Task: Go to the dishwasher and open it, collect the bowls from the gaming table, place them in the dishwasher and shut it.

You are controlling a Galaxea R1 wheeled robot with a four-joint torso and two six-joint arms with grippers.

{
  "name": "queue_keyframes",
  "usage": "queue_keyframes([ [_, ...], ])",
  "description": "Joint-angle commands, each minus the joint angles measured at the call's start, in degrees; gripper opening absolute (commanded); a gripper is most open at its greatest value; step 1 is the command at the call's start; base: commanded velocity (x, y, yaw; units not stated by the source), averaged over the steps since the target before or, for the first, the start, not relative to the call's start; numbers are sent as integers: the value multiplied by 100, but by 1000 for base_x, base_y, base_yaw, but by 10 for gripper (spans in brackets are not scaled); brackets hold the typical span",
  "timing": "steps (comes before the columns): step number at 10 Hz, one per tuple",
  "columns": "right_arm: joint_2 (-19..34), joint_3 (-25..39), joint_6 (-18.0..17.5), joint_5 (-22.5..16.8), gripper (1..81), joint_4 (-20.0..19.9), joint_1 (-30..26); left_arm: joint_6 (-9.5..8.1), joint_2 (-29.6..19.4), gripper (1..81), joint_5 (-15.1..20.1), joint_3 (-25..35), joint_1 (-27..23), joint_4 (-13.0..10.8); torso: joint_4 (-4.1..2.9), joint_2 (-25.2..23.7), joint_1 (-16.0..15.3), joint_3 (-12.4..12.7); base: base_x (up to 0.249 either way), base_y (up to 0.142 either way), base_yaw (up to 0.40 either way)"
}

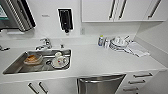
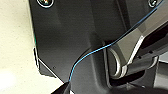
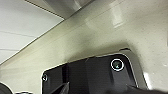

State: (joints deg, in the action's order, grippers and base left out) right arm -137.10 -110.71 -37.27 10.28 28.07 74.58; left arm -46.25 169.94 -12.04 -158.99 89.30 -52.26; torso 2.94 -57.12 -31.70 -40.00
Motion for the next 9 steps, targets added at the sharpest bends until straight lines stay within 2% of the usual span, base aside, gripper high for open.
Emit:
queue_keyframes([
  [1,-838,-1264,-17,343,811,998,825,37,-30,811,228,-150,-39,102,0,0,0,0,0,0,0],
  [3,-1226,-1977,-17,343,811,1112,1125,29,-30,811,229,-159,-83,102,0,-2,0,2,0,0,0],
  [5,-1578,-2498,-17,335,811,1253,1327,37,-30,811,264,-159,-110,216,0,-2,2,2,0,0,0],
  [8,-2167,-3350,-35,291,811,1253,1530,-7,-3,811,290,-282,-145,251,0,-5,2,6,0,0,0],
  [9,-2403,-3691,-35,299,811,1244,1582,-7,40,811,299,-369,-179,435,0,-5,2,9,0,0,0],
])
